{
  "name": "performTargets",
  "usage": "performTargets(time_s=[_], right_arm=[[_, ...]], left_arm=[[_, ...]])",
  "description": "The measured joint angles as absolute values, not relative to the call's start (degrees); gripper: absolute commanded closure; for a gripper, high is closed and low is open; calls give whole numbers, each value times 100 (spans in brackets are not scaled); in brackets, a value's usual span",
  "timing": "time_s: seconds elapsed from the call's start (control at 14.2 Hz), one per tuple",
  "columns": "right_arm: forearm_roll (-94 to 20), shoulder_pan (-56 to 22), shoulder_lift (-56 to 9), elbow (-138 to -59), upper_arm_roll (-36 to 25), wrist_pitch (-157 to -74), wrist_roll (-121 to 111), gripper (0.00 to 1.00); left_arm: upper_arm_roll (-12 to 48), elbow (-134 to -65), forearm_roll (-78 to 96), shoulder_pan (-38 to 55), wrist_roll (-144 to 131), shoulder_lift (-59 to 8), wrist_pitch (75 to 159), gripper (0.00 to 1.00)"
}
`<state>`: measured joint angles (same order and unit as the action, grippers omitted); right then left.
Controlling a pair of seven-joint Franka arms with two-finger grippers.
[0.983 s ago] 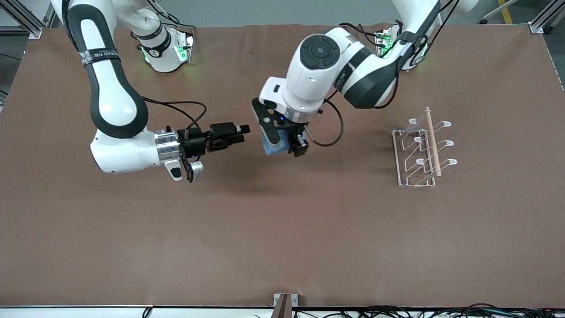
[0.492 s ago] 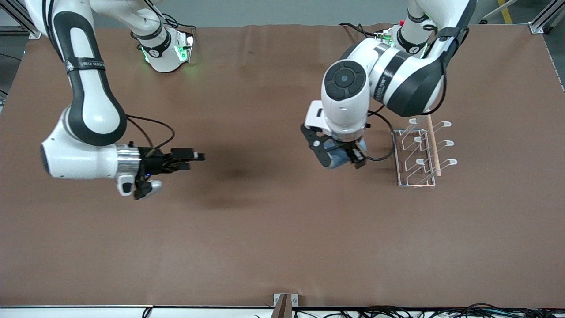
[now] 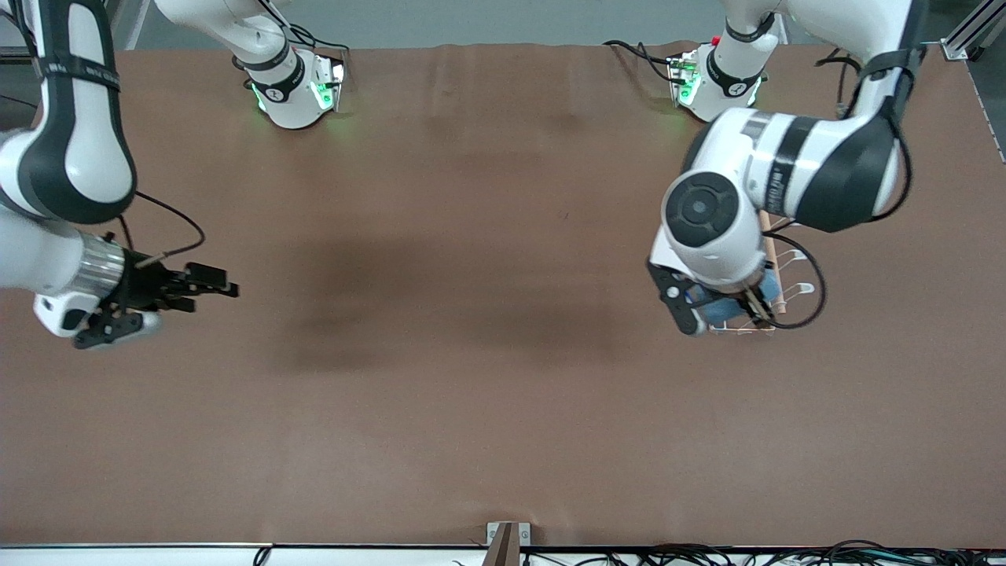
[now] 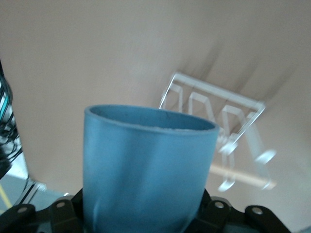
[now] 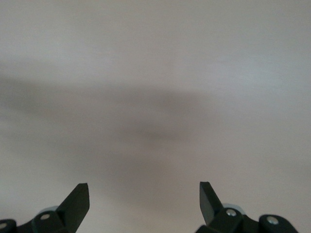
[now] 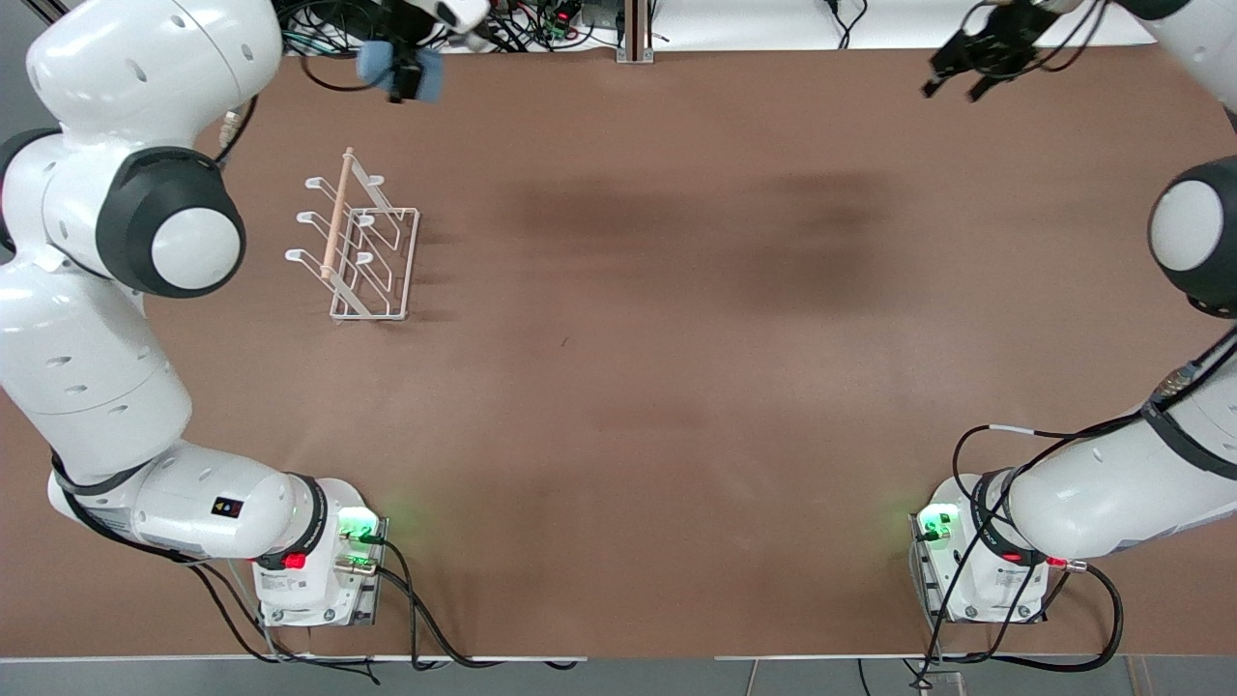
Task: Hang cup on cup holder
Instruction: 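Carry the cup with the left gripper to the cup holder hooks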
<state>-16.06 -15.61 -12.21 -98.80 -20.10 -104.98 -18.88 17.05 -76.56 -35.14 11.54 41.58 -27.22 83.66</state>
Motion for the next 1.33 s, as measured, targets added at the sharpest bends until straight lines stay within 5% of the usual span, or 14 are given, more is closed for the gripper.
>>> performTargets(time_s=[0.63, 1.33], right_arm=[[-191, -1540, -642, -8821, -2213, -8829, -1492, 0], [-157, -1331, -650, -8193, -2225, -8708, -1489, 0]], left_arm=[[1730, -8498, -5434, 1155, 4538, -2891, 7985, 66], [1739, -9449, -6386, 1577, 3722, -3246, 7234, 66]])
